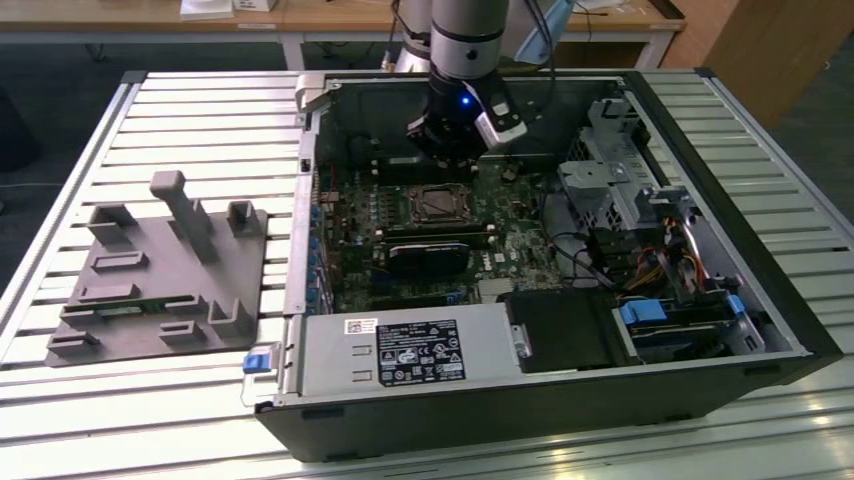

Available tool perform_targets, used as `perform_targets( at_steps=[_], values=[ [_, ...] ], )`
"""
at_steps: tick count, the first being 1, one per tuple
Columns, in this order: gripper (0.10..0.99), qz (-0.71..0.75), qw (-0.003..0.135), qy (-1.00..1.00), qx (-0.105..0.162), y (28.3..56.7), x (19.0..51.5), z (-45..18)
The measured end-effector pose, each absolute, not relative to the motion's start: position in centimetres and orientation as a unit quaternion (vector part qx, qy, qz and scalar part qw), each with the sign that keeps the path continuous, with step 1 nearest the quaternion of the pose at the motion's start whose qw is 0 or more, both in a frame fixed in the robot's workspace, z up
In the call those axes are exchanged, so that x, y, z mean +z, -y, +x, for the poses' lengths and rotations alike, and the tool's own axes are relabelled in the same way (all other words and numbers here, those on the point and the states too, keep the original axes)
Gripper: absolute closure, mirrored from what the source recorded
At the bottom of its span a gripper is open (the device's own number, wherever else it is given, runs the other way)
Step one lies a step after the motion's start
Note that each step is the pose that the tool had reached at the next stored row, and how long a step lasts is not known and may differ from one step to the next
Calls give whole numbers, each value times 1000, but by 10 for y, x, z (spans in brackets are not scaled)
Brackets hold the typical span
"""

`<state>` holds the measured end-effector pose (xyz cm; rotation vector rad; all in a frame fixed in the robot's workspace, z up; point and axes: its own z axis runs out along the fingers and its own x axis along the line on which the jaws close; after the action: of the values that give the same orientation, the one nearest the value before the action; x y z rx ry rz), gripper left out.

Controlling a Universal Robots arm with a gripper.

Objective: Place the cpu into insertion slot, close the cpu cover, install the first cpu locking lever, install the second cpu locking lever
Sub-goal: 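Install the second cpu locking lever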

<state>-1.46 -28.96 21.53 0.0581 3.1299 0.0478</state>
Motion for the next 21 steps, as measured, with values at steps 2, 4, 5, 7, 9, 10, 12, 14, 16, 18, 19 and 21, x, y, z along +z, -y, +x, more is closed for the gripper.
perform_targets(
  at_steps=[2, 4, 5, 7, 9, 10, 12, 14, 16, 18, 19, 21],
  values=[
    [980, 19, 5, -1000, 15, 292, 215, -15],
    [980, 19, 5, -1000, 15, 295, 215, -15],
    [980, 19, 5, -1000, 15, 296, 215, -15],
    [980, 19, 5, -1000, 15, 299, 215, -15],
    [980, 19, 5, -1000, 15, 302, 215, -15],
    [980, 19, 5, -1000, 15, 304, 215, -15],
    [980, 19, 5, -1000, 15, 304, 217, -15],
    [980, 19, 5, -1000, 16, 304, 223, -15],
    [980, 19, 5, -1000, 16, 304, 232, -15],
    [980, 19, 5, -1000, 16, 304, 241, -15],
    [980, 19, 5, -1000, 16, 304, 246, -15],
    [980, 19, 4, -1000, 16, 304, 250, -15]
  ],
)
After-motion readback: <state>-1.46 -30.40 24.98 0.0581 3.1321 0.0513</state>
